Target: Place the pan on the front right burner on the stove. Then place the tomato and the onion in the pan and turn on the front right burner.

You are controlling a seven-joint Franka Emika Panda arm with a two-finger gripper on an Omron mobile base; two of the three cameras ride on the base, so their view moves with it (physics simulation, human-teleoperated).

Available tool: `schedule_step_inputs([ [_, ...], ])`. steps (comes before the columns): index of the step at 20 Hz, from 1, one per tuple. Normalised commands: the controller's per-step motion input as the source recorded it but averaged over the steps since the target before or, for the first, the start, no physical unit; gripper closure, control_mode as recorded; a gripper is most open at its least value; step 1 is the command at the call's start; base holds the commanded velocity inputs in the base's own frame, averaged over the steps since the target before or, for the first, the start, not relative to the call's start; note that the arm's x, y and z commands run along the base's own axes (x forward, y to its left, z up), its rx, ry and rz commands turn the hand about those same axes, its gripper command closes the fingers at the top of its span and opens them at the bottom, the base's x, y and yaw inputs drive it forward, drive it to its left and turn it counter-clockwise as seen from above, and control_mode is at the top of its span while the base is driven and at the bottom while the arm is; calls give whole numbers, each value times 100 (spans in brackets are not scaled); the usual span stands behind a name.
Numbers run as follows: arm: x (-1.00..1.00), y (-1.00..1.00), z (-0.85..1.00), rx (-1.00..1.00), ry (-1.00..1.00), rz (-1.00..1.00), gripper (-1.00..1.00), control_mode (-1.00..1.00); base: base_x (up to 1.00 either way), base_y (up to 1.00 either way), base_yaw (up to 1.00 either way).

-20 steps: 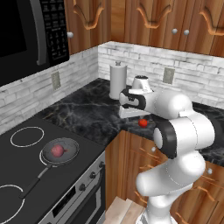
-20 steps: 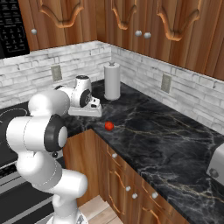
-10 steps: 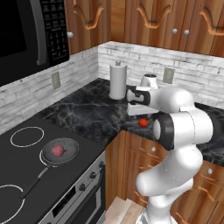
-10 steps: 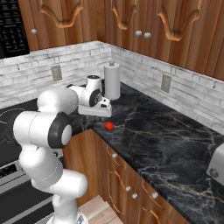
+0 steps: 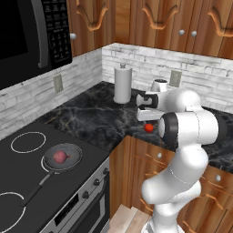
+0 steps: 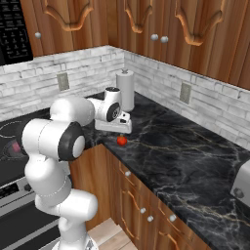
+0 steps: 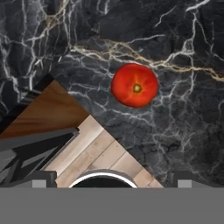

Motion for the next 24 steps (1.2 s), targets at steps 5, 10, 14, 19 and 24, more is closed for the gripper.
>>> schedule_step_inputs([
  [5, 17, -14, -19, 0, 0, 0, -100, -100, 0, 0, 0],
  [10, 25, -2, -23, 0, 0, 0, -100, -100, 0, 0, 0],
  [14, 26, -4, -18, 0, 0, 0, -100, -100, 0, 0, 0],
  [19, 30, -8, -18, 0, 0, 0, -100, -100, 0, 0, 0],
  [24, 25, -4, -22, 0, 0, 0, -100, -100, 0, 0, 0],
])
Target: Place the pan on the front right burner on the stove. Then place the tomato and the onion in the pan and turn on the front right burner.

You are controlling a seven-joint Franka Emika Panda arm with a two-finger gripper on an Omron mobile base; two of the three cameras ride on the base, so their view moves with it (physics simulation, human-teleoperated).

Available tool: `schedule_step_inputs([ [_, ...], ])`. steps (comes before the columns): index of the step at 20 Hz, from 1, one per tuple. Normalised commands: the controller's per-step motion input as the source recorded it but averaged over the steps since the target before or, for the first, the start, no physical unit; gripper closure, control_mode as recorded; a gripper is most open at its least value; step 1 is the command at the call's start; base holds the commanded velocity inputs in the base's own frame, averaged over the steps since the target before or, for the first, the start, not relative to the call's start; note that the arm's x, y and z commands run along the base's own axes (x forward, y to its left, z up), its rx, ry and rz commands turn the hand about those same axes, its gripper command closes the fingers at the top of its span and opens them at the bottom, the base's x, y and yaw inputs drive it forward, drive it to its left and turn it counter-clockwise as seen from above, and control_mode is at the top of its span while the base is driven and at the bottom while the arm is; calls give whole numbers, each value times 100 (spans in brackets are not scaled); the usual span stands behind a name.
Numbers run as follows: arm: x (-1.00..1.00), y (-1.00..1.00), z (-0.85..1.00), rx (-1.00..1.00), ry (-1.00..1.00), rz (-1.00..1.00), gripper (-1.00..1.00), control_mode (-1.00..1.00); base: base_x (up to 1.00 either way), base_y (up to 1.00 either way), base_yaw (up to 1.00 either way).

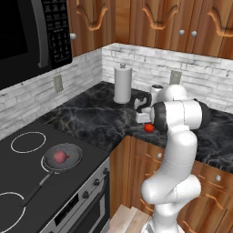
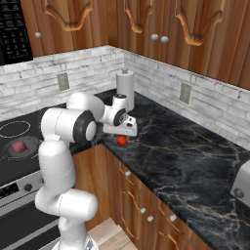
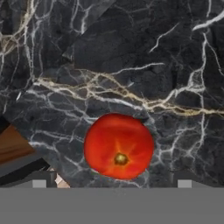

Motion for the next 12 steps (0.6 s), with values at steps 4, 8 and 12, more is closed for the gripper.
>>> schedule_step_inputs([
  [4, 18, -1, -26, 0, 0, 0, -100, -100, 0, 0, 0],
  [8, 1, 0, -24, 0, 0, 0, -100, -100, 0, 0, 0],
  [12, 0, 0, -23, 0, 0, 0, -100, -100, 0, 0, 0],
])
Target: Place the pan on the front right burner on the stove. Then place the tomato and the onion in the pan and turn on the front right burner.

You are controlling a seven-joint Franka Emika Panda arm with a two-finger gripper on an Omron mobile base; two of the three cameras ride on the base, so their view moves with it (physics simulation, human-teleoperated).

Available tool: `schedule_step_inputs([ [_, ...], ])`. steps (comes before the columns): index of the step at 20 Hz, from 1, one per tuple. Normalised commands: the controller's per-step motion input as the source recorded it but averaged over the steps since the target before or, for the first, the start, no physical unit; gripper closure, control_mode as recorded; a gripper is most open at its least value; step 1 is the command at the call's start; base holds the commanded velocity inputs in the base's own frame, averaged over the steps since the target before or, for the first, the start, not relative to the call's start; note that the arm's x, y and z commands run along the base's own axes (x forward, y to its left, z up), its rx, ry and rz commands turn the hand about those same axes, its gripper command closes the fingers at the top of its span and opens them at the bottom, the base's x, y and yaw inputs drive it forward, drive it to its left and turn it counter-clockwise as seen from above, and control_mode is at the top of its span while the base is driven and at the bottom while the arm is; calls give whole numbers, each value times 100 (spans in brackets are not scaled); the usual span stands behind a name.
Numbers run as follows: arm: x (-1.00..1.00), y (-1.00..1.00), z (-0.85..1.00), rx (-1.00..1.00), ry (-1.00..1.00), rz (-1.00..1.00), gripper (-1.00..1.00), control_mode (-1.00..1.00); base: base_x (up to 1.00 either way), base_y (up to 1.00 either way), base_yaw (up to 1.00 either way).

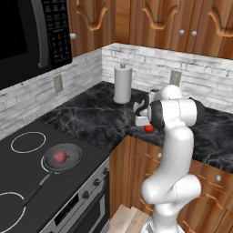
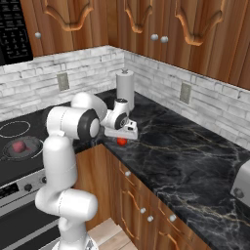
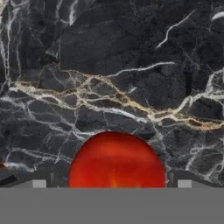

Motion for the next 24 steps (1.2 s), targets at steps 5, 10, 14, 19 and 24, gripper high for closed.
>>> schedule_step_inputs([
  [5, 0, 0, -12, 0, 0, 0, -100, -100, 0, 0, 0],
  [10, 0, 0, -5, 0, 0, 0, -100, -100, 0, 0, 0],
  [14, 0, 5, -1, 0, 0, 0, 100, -100, 0, 0, 0],
  [19, -10, 1, 40, 0, 0, 0, 100, -100, 0, 0, 0],
  [24, -26, 16, 75, 0, 2, 0, 100, -100, 0, 0, 0],
])
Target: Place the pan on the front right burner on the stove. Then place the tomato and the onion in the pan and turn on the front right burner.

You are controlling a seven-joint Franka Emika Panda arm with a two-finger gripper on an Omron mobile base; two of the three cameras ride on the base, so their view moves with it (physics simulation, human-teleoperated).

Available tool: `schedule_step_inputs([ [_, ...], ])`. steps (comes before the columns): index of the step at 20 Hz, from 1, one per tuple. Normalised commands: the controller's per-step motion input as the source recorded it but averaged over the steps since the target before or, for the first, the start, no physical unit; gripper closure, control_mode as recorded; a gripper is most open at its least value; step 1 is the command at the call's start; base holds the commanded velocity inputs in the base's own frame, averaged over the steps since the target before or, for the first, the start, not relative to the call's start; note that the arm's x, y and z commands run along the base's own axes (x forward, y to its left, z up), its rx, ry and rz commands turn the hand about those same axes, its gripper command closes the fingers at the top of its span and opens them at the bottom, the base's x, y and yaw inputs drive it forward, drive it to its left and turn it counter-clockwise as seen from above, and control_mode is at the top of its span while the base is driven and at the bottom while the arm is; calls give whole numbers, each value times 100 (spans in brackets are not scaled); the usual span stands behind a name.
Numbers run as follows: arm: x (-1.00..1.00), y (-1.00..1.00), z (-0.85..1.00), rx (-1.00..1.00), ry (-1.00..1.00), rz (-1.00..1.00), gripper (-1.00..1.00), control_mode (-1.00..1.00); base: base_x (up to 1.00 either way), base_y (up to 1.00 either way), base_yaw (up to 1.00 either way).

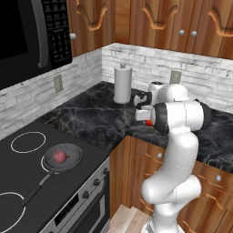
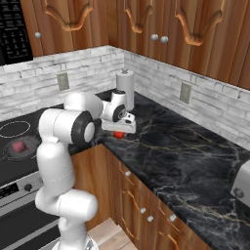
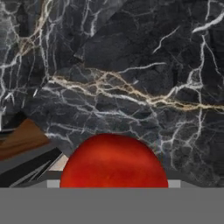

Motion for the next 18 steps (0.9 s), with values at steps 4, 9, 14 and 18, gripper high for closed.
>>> schedule_step_inputs([
  [4, -58, 23, 63, 1, 5, 0, 100, -100, 0, 0, 0],
  [9, -85, 16, 54, 1, 2, 0, 100, -100, 0, 0, 0],
  [14, -84, 2, 48, 0, 1, 0, 100, -100, 0, 0, 0],
  [18, -61, 0, 40, 0, 8, 0, 100, -100, 0, 0, 0],
])
